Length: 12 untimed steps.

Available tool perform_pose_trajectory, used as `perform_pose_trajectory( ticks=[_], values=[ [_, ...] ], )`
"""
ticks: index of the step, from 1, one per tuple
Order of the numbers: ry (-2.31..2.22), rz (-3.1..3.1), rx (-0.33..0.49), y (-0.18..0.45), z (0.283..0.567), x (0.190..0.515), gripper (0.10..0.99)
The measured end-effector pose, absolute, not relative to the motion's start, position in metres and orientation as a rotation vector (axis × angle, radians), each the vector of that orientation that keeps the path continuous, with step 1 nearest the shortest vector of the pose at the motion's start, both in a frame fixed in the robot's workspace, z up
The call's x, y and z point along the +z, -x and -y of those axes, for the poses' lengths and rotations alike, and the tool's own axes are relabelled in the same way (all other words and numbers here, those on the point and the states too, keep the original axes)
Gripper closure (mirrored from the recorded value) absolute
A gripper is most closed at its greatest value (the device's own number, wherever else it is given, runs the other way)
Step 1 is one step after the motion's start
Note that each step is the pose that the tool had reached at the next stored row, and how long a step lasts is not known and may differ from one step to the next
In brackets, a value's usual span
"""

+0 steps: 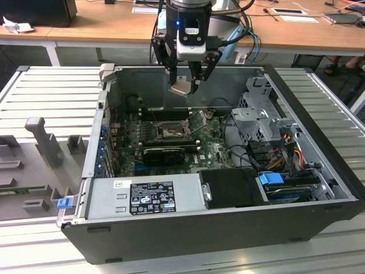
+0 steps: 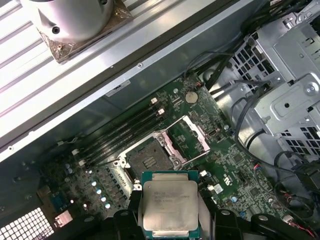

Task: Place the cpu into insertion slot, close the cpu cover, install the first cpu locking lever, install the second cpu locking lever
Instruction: 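Place the cpu into insertion slot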

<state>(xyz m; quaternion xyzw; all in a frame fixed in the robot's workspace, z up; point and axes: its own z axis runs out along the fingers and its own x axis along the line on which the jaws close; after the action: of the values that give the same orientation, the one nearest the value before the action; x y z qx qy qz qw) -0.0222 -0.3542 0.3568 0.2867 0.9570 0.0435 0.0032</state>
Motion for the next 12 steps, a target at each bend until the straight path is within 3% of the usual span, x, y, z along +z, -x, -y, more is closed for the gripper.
perform_pose_trajectory(
  ticks=[12],
  values=[
    [-0.941, -2.986, 0.136, 0.0222, 0.3542, 0.3551, 0.553]
  ],
)
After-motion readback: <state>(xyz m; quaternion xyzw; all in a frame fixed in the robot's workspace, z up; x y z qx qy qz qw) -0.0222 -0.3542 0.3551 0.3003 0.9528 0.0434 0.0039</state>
